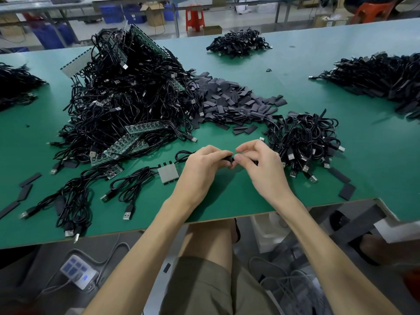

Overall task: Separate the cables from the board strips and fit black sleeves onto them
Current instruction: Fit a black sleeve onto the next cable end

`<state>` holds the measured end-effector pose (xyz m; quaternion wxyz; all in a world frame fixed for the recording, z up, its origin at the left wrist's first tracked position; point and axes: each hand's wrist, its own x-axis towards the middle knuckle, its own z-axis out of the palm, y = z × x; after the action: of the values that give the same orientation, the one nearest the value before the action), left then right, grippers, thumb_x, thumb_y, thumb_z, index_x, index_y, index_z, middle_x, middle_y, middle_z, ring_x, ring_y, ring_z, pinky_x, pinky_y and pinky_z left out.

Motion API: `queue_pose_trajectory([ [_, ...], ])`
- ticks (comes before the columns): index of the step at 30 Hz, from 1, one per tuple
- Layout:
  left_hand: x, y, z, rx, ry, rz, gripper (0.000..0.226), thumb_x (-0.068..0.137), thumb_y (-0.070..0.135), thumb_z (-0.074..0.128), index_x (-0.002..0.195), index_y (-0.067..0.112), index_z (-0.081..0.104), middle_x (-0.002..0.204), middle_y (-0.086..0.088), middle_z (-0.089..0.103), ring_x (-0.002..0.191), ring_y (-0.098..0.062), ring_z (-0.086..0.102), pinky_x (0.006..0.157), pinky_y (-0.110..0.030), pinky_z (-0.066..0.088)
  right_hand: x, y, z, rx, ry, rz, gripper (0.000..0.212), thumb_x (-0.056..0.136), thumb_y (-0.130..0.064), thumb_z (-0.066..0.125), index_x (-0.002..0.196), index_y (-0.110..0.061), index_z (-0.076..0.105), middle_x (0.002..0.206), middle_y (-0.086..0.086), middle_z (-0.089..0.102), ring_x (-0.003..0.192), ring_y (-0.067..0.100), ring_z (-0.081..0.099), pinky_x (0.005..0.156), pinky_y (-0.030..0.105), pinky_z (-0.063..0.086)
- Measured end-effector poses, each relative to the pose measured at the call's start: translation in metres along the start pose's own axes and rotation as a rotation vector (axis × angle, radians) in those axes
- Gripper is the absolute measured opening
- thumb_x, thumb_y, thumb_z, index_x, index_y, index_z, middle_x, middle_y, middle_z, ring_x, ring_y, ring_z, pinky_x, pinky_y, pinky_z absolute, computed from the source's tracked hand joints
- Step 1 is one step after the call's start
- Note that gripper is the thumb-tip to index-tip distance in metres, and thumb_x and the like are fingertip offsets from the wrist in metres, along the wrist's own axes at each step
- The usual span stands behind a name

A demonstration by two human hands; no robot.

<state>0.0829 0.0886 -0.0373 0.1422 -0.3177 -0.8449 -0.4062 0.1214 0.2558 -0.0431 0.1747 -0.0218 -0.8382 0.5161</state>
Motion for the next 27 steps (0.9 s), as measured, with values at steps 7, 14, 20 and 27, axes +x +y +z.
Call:
queue_pose_trajectory([
  [7, 0.001, -0.007, 0.003, -0.012, 0.015, -0.009, 0.022, 0.09, 0.001, 0.072, 0.11, 0.005, 0.078, 0.098, -0.009, 0.072, 0.086, -0.018, 0.07, 0.087, -0.029, 0.055, 0.0, -0.001, 0.001, 0.008, 0.006, -0.009, 0.008, 0.1, -0.021, 0.067, 0.101, -0.025, 0.06, 0.082, -0.019, 0.076, 0.115, 0.034, 0.06, 0.107, 0.052, 0.041],
  [14, 0.004, -0.012, -0.001, -0.161, 0.034, -0.099, 0.027, 0.087, 0.009, 0.078, 0.114, 0.009, 0.076, 0.101, -0.001, 0.074, 0.092, -0.008, 0.068, 0.086, -0.021, 0.052, 0.0, -0.002, 0.001, 0.013, 0.019, -0.013, 0.006, 0.1, -0.023, 0.067, 0.103, -0.021, 0.063, 0.084, -0.018, 0.076, 0.116, 0.032, 0.06, 0.107, 0.052, 0.041],
  [20, 0.006, -0.022, -0.005, -0.537, 0.105, -0.315, 0.014, 0.092, 0.003, 0.071, 0.106, 0.004, 0.073, 0.087, -0.011, 0.076, 0.075, -0.016, 0.07, 0.065, -0.024, 0.055, 0.0, -0.003, 0.002, 0.033, 0.047, -0.041, 0.005, 0.1, -0.019, 0.067, 0.103, -0.018, 0.063, 0.082, -0.015, 0.078, 0.105, 0.023, 0.067, 0.106, 0.052, 0.043],
  [27, 0.004, -0.03, -0.002, -0.646, 0.121, -0.37, 0.007, 0.091, 0.003, 0.074, 0.097, -0.002, 0.074, 0.075, -0.015, 0.072, 0.066, -0.024, 0.067, 0.067, -0.035, 0.058, 0.001, 0.0, 0.002, 0.036, -0.005, -0.001, 0.014, 0.099, -0.021, 0.069, 0.096, -0.034, 0.064, 0.084, -0.019, 0.078, 0.109, 0.03, 0.066, 0.106, 0.053, 0.042],
])
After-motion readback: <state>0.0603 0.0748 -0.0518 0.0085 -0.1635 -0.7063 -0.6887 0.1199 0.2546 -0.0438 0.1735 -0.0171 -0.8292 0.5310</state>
